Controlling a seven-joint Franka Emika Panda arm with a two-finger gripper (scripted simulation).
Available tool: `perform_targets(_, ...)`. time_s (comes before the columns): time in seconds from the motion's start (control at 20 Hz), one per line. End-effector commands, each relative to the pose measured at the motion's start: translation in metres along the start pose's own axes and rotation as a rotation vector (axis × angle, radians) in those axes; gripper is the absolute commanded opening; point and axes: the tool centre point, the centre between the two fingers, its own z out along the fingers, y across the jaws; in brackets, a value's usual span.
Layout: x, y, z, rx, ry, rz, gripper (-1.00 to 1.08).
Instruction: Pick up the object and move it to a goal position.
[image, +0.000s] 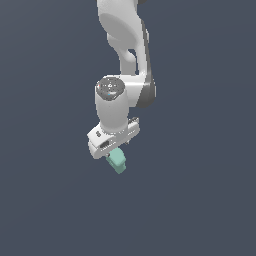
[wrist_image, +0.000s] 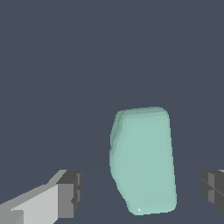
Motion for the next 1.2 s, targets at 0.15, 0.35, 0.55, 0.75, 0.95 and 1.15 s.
perform_targets(0.15,-0.001,0.007,0.007,0.006,0.0,-0.065,1.0)
perform_targets(0.35,-0.002,0.009,0.009,0.008,0.001,-0.088,1.0)
perform_targets(0.55,-0.002,0.009,0.01,0.008,0.0,-0.09,1.0)
perform_targets(0.75,-0.002,0.009,0.016,0.008,0.0,-0.09,1.0)
perform_targets(0.95,-0.003,0.009,0.035,0.008,0.001,-0.092,1.0)
perform_targets(1.15,-0.003,0.008,0.054,0.008,0.001,-0.093,1.0)
